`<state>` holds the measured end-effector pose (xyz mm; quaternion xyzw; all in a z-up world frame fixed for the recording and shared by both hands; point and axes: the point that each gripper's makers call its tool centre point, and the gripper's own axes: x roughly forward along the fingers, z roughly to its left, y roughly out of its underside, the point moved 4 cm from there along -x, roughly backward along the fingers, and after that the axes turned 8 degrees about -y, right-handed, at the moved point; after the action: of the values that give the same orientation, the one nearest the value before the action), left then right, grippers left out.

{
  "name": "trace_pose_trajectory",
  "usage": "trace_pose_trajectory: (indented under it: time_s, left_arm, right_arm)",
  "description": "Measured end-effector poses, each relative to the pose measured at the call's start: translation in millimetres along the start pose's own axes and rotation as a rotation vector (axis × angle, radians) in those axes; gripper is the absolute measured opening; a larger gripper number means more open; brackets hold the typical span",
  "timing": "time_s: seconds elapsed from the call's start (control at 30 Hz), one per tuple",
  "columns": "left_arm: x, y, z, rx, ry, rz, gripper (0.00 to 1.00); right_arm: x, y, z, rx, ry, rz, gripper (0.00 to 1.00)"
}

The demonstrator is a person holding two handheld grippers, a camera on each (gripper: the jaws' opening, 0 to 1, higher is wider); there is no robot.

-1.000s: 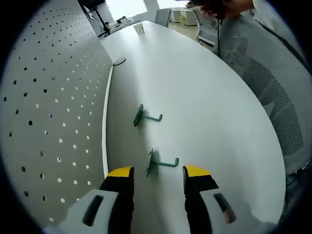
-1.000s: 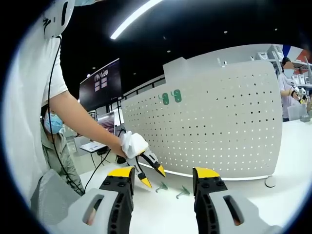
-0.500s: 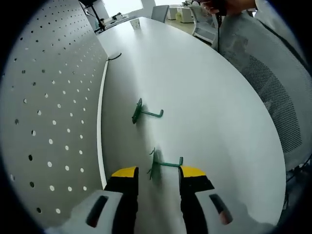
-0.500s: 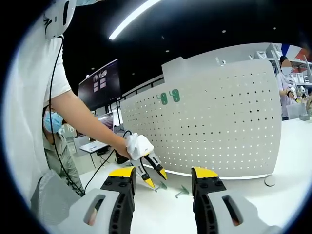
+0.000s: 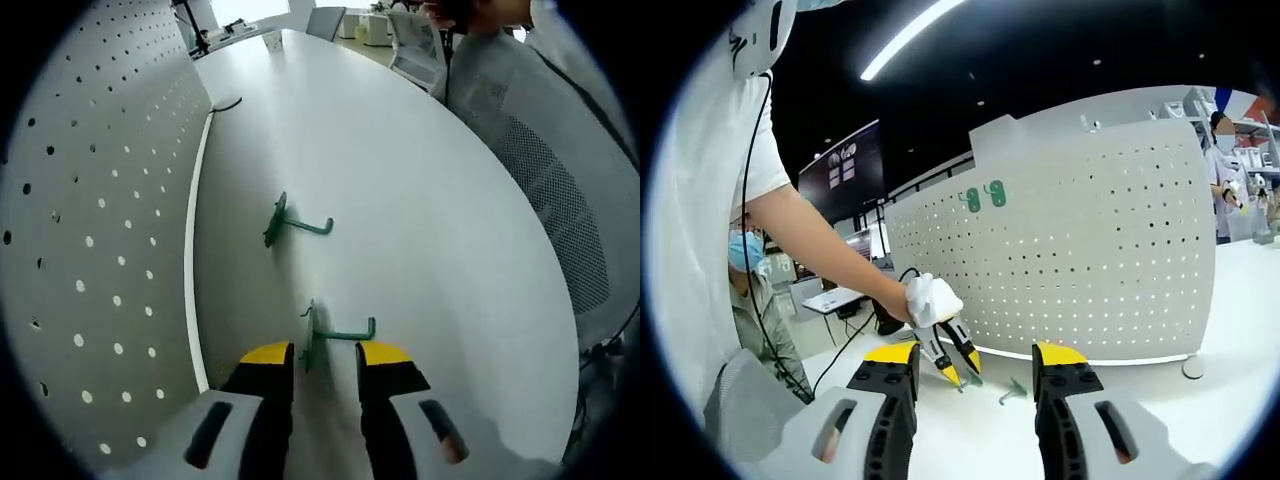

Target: Insert the hook assembly into the mounting plate slot until the hook locks in place.

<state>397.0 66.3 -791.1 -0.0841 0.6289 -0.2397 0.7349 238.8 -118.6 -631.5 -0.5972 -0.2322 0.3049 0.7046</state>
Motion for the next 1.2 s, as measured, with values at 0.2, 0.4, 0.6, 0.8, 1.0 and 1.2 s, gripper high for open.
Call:
trace_pose_trajectory:
  time_s: [0.2,0.4,0.6,0.8,1.0,1.2]
  left_arm:
    - [-0.3,0.3,-0.3,-0.041,0.010,0.007,0.21]
    - [0.3,2.4,-2.5,-0.057,0.016,0.014,0.17]
    - [0.2,3.2,-0.8,-0.085,0.002,0.014,0.14]
    - [0.5,3.8,1.2,-0.093,-0.020,0.021,0.06]
    - [0.3,4.1,2.8,-0.132,-0.034,0.023,0.03]
    - [0.2,4.5,2.4,-0.132,-0.042,0.014,0.03]
  right_arm:
    - [0.3,-0.4,-0.5,0.007,0.002,-0.004,0.43]
    - [0.1,-0.6,-0.5,0.008,0.001,-0.007,0.42]
    - [0.2,-0.4,-0.1,0.008,0.001,-0.006,0.42]
    - [-0.1,-0.8,-0.5,0.007,0.003,-0.007,0.42]
    - [-0.2,-0.8,-1.0,0.009,0.005,-0.008,0.42]
    - [-0.1,-0.6,-0.9,0.005,0.004,-0.005,0.42]
